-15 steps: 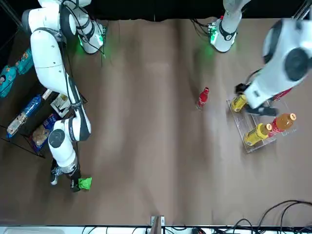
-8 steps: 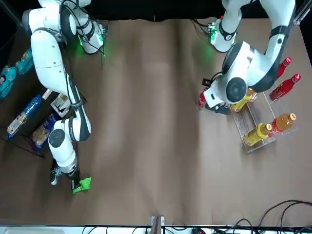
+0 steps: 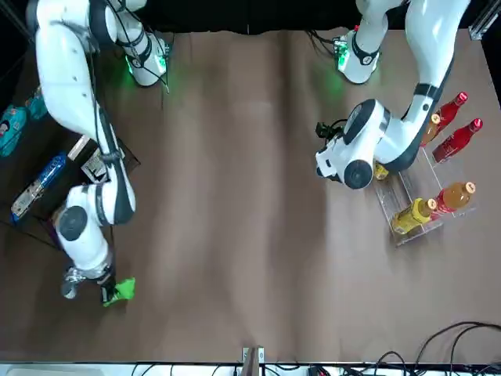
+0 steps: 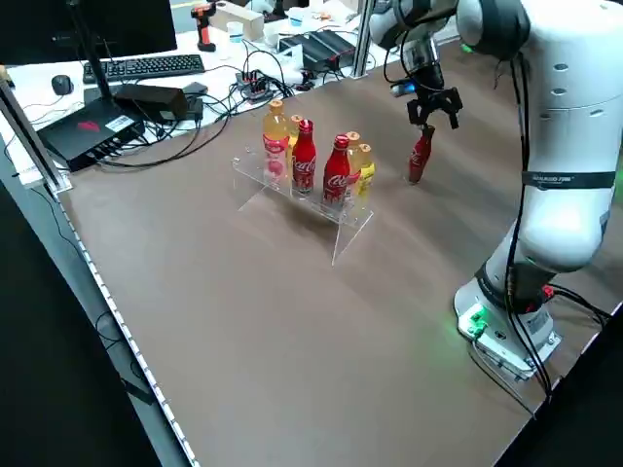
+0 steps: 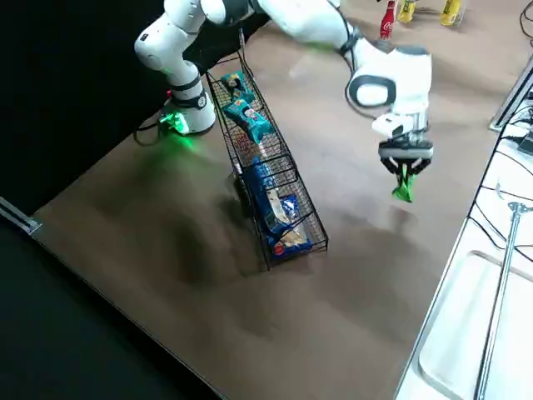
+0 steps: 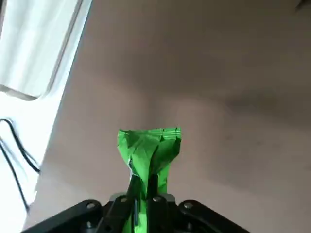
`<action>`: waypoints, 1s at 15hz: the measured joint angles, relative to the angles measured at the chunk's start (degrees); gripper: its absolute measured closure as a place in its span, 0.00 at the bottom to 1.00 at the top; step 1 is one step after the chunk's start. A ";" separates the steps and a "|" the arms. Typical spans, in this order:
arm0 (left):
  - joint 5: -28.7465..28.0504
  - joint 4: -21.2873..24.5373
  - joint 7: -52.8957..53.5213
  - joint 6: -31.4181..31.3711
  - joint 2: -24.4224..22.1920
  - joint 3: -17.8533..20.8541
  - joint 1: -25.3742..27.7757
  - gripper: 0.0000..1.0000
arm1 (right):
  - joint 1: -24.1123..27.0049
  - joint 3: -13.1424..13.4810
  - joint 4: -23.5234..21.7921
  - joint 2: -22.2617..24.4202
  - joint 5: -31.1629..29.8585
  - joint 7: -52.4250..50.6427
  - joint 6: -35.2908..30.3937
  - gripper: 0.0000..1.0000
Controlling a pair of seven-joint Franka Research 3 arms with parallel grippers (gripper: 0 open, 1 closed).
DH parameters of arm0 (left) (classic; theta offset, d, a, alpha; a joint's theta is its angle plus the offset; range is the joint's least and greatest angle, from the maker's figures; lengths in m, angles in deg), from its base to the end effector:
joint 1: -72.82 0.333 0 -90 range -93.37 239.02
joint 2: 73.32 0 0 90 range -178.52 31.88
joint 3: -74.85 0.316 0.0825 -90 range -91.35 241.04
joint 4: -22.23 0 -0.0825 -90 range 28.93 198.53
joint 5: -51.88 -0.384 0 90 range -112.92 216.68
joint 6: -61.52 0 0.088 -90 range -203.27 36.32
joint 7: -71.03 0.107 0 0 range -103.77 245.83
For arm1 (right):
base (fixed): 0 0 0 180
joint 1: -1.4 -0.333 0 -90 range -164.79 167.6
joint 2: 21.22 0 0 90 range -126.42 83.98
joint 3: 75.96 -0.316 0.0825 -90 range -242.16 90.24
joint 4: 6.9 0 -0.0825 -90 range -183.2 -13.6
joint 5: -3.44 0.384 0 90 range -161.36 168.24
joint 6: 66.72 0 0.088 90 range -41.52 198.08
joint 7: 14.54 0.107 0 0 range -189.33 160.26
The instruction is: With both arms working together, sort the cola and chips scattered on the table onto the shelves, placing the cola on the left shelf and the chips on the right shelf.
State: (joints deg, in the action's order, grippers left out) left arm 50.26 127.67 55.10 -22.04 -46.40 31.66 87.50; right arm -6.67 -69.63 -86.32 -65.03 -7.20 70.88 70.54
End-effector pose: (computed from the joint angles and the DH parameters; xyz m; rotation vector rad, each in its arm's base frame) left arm 0.4863 -0.2355 0.3053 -2.8754 0.4234 1.1902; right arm 0.7552 0.0408 0.2827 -2.4575 1.8666 -0.5073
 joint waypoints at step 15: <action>-6.21 -3.64 -3.52 -5.54 4.07 2.37 -4.10 0.22 | 4.89 5.72 4.17 30.92 -7.44 -67.03 -54.16 0.92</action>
State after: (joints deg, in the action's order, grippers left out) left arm 44.05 124.02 51.58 -27.58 -42.33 34.04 83.40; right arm -1.78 -63.91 -82.15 -34.10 -14.64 3.85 16.38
